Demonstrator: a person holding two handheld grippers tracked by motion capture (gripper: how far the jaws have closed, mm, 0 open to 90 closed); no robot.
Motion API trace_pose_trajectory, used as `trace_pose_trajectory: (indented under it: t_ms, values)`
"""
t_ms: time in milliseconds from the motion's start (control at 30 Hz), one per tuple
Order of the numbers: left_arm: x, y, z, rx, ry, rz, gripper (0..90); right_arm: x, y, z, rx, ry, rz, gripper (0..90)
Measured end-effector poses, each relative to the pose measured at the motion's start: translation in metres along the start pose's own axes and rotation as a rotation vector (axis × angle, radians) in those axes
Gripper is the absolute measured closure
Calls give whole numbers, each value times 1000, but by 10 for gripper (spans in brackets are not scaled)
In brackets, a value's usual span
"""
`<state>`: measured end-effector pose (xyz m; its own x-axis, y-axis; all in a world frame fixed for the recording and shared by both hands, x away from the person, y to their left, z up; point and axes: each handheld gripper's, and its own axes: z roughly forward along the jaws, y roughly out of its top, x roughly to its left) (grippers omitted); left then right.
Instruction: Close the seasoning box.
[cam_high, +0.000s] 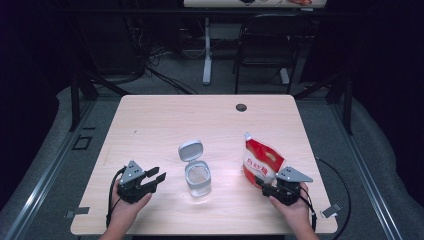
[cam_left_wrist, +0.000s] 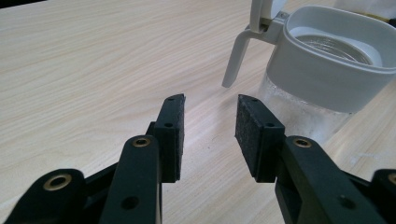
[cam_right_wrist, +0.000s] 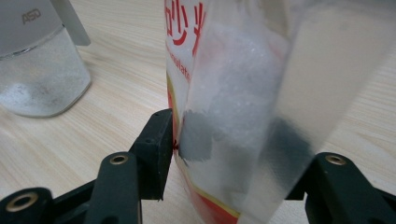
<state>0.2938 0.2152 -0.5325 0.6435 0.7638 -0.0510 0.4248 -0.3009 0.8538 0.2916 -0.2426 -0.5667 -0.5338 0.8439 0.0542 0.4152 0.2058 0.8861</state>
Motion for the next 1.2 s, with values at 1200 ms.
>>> trace_pose_trajectory:
  t_ms: [1200]
  values:
    - [1,-1,-3,-3,8,-7,631,4,7,2,35,2,-73,553]
